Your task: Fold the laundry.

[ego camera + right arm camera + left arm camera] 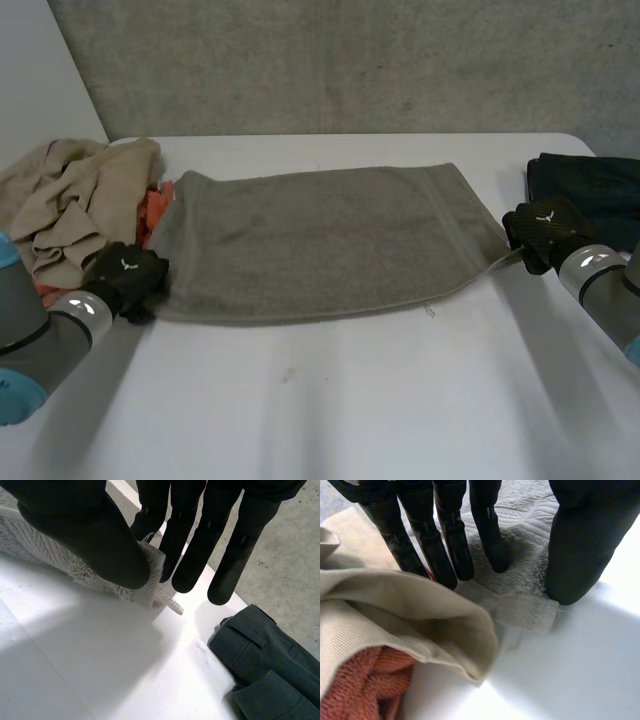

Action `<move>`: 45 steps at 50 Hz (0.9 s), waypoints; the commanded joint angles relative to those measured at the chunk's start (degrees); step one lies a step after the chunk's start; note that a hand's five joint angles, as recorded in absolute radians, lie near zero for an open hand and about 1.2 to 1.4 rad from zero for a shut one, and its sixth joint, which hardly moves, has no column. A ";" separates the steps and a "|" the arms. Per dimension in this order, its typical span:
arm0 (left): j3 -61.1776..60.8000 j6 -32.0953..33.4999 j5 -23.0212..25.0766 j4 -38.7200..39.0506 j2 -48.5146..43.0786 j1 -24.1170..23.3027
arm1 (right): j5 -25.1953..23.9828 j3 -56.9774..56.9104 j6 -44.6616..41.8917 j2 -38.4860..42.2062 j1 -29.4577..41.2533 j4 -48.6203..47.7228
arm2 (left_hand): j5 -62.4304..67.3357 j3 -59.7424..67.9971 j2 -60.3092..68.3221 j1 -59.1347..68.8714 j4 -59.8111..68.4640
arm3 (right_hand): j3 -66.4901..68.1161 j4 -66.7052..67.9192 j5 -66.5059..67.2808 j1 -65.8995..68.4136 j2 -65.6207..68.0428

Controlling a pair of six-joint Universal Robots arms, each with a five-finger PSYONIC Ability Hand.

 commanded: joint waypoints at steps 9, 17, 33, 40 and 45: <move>5.70 -1.17 0.01 -0.01 -2.87 -1.40 | -0.14 0.18 -0.03 -0.15 0.35 0.00 | 35.34 34.41 34.37 33.91 34.42 | 11.78 11.38 11.22 13.85 12.84; 1.15 -1.00 -1.22 -6.67 4.40 -1.58 | -0.92 0.44 -2.04 -2.95 0.18 4.46 | 35.34 34.41 34.37 33.91 34.43 | 11.78 11.38 11.22 13.85 12.84; -13.46 12.80 -1.13 -41.41 27.02 3.16 | -1.45 7.92 -37.65 -20.46 -11.52 42.37 | 35.34 34.41 34.37 33.91 34.43 | 11.78 11.38 11.22 13.85 12.84; -3.89 10.53 -1.39 -32.45 20.35 0.10 | -1.28 2.12 -29.49 -13.43 -6.25 33.85 | 35.34 34.41 34.37 33.91 34.43 | 11.78 11.38 11.22 13.85 12.84; 6.47 3.41 -6.22 -24.89 12.09 -3.16 | -0.05 -4.21 -21.84 -7.63 -3.08 25.94 | 35.34 34.41 34.37 33.91 34.43 | 11.78 11.38 11.22 13.85 12.84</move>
